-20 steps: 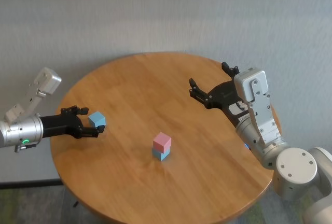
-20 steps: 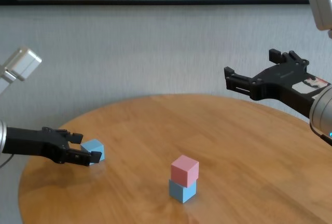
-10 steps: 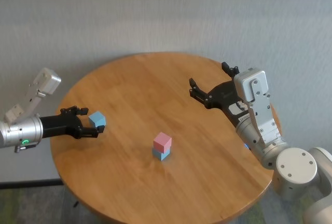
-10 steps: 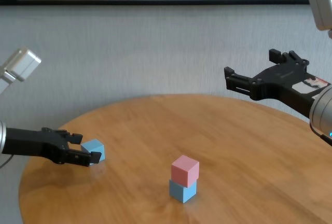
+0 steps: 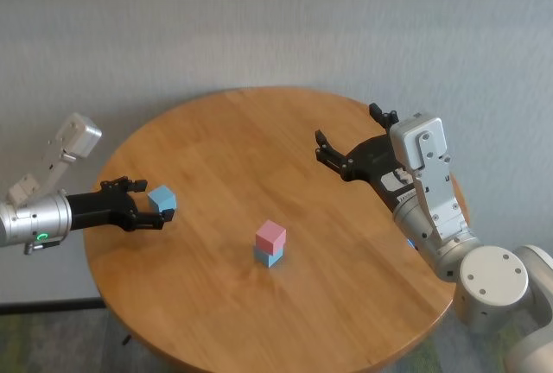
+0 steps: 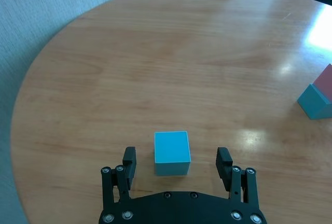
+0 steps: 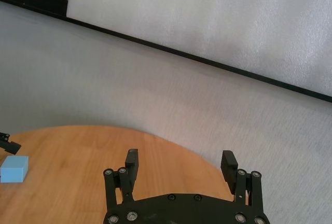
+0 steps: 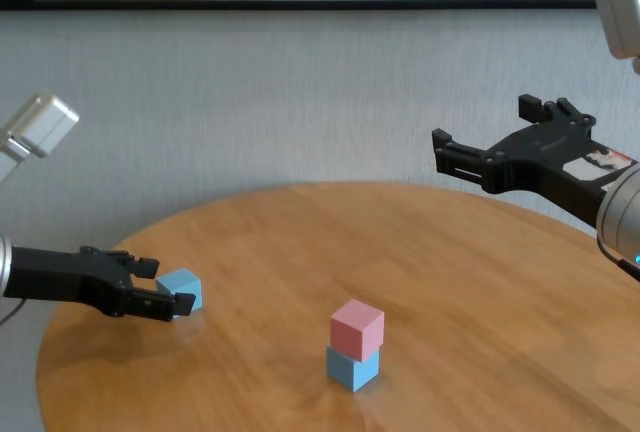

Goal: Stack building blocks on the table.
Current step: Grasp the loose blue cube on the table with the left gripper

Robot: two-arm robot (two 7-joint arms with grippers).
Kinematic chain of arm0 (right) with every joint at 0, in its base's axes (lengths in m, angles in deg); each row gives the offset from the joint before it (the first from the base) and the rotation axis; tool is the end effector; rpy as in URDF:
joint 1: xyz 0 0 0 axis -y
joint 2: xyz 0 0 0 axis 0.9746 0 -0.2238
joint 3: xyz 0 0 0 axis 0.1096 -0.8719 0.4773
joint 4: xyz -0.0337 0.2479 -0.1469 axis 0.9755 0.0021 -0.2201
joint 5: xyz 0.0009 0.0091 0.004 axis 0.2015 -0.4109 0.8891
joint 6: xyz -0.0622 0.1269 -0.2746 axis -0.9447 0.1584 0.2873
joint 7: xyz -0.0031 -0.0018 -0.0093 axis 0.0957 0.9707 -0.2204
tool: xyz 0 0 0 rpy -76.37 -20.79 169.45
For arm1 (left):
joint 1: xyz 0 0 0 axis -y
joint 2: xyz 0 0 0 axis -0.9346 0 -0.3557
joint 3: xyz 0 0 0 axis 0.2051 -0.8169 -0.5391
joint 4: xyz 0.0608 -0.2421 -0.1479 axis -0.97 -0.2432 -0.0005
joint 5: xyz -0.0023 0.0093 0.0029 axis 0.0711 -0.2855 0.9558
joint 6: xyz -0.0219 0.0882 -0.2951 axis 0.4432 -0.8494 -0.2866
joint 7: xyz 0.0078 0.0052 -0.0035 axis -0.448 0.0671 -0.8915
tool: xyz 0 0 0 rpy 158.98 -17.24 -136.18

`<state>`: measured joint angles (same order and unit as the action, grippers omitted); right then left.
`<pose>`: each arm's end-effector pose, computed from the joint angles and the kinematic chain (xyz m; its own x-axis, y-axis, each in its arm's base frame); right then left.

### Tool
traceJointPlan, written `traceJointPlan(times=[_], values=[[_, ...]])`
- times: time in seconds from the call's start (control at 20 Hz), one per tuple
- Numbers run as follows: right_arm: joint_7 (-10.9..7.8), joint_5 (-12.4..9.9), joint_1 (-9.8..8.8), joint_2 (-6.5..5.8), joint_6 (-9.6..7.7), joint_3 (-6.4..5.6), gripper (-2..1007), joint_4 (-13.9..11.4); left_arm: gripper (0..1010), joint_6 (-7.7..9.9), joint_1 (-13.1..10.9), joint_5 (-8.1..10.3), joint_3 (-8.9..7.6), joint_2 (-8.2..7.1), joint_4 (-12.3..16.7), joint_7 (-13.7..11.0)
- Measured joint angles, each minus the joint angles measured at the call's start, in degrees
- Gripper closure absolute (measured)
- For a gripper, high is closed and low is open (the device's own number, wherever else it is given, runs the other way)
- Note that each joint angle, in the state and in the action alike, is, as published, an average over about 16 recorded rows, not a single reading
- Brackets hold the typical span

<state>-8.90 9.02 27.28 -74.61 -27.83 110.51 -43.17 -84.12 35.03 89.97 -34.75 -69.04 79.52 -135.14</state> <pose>0.3841 0.0250 -0.2869 0.3647 -0.8833 0.2945 0.9127 0.4018 0.0747 0.5058 0.1352 -0.3100 0.7949 0.6042 0.0550 -0.5690 0.7110 0.4131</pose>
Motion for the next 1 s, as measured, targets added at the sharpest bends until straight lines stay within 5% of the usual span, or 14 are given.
traceJointPlan(times=[0.35, 1.0], values=[[0.0, 0.0, 0.0, 0.0, 0.0, 0.0, 0, 0.0, 132, 0.15, -0.17, 0.04, -0.03, -0.08, 0.36, 0.04], [0.0, 0.0, 0.0, 0.0, 0.0, 0.0, 0, 0.0, 512, 0.26, -0.28, 0.09, -0.06, -0.15, 0.61, 0.06]])
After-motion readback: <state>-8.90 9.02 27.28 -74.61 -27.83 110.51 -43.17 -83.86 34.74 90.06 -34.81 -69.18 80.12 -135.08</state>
